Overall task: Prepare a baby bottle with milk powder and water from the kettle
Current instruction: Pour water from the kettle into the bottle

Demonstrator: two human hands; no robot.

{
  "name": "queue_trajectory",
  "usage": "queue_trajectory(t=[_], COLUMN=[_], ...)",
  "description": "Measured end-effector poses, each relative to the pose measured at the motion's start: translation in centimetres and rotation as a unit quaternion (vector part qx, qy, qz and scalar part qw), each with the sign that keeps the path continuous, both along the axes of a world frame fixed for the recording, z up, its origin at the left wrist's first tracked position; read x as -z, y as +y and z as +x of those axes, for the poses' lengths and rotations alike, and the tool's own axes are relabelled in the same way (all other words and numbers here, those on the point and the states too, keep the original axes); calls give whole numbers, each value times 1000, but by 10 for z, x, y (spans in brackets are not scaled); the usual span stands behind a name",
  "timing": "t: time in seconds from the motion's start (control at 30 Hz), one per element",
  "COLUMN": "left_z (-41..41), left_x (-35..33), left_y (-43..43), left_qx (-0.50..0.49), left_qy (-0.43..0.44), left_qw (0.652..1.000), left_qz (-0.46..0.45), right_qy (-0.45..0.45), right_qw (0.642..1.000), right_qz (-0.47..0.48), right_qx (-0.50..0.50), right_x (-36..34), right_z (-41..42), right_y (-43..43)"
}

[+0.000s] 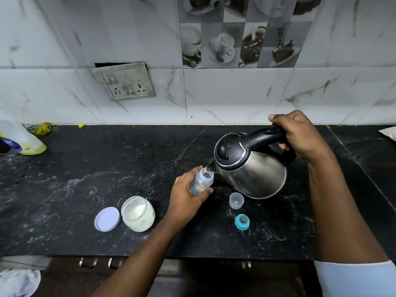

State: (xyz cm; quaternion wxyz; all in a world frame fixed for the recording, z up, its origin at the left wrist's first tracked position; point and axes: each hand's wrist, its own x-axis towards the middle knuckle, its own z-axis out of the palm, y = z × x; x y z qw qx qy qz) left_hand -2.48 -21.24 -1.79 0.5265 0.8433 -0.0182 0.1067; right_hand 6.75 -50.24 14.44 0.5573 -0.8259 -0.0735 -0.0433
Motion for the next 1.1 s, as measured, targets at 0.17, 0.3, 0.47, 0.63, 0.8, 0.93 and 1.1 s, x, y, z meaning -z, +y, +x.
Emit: queue_trajectory(t=[0.17,0.3,0.47,0.63,0.8,0.93,1.1], left_z=[0,1,3,3,3,5,4], left_x=[6,11,14,14,11,11,11], left_y=[2,5,5,4,3,2,2], left_qx=[3,-3,-1,-1,-4,-1,-2], left_qy=[2,4,13,15,17,18,17], left_qw=[1000,1000,999,999,999,999,999], left_qz=[-4,-23,-40,-34,-27,-40,-31], right_qy=[2,4,5,5,4,6,11], right_qw=[1000,1000,1000,999,1000,1000,1000], right_qz=[-7,-13,-25,-31,-25,-21,-16], right_qx=[-3,4,5,8,9,6,9], right_x=[-2,-1,0,1,0,0,-2], right_z=[0,1,3,4,4,6,5], right_y=[1,-1,-3,-6,-7,-7,-6])
